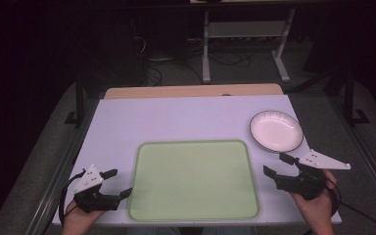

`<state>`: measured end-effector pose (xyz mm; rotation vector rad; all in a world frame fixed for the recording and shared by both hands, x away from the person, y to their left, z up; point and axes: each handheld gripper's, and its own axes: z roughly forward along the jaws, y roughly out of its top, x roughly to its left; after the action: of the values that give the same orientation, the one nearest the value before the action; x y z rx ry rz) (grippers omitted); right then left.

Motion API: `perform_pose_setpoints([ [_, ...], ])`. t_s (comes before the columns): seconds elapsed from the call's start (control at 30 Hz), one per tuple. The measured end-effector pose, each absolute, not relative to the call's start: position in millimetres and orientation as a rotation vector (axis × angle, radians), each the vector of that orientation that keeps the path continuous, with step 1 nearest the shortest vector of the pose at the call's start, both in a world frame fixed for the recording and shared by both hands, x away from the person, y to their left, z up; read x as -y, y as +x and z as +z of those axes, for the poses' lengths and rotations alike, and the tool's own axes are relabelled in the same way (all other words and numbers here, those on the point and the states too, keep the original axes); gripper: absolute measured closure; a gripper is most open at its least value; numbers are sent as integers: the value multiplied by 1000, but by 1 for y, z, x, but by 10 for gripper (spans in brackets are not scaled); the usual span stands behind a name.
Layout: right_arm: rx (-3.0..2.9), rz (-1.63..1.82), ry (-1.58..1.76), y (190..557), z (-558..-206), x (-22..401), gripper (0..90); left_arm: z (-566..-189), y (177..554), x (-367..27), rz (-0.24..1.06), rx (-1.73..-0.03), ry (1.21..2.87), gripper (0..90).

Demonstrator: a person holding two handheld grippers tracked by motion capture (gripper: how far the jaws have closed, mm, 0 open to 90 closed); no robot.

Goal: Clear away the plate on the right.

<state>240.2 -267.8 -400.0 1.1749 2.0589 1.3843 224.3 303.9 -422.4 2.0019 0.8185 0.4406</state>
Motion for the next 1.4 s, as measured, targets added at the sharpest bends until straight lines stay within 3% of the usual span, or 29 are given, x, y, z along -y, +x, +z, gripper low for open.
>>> perform_pose_setpoints([
  [0.9,-2068,1260,1358,252,-399,323,227,-423,224,-305,439,-815,1996,159],
  [1.4,-2015,1171,1509,286,-401,365,228,-423,225,-305,438,-822,1994,159],
])
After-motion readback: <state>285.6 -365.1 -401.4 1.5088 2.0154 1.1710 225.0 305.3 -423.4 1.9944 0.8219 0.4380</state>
